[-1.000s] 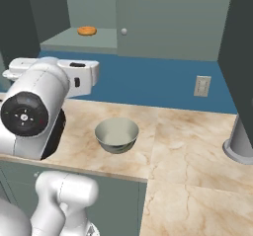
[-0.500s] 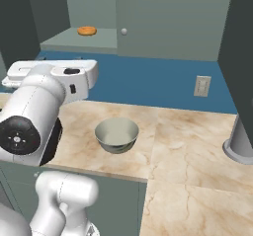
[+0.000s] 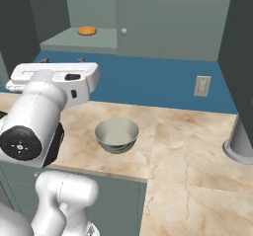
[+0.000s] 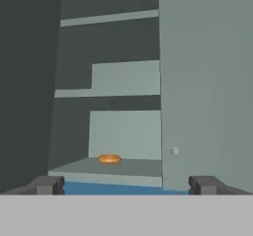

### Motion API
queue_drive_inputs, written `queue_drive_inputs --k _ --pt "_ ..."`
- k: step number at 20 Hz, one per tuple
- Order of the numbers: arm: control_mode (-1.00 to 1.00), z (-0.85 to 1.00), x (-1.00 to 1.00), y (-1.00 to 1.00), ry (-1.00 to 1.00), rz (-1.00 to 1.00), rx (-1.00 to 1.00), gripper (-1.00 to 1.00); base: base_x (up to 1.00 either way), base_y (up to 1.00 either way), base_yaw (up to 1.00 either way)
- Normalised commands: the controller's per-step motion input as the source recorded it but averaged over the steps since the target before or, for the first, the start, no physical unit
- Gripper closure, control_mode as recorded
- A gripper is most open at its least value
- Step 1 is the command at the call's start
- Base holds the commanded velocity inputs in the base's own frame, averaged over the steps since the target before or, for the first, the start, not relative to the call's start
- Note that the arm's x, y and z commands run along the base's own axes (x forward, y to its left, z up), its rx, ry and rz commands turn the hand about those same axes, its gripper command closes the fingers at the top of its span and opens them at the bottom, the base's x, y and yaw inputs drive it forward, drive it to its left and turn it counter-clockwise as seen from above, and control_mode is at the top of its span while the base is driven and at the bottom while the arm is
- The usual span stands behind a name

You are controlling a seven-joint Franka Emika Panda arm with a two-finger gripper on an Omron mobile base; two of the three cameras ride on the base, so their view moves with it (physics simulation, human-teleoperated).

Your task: Open the cabinet. Pick the banana and kiwi from the cabinet and place them into the bowl. Then close the cabinet.

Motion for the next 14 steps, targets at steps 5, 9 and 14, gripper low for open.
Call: queue_drive_inputs --k 5,9,14 --pt "-1.0 0.0 0.01 -0.35 -0.05 -0.02 0.0 -1.0 0.0 0.0 0.0" --pt "-1.0 0.0 0.17 -0.08 0.0 -0.14 0.0 -1.0 0.0 0.0 0.0" --pt "-1.0 0.0 0.37 0.0 0.0 -0.22 0.0 -1.0 0.0 0.0 0.0"
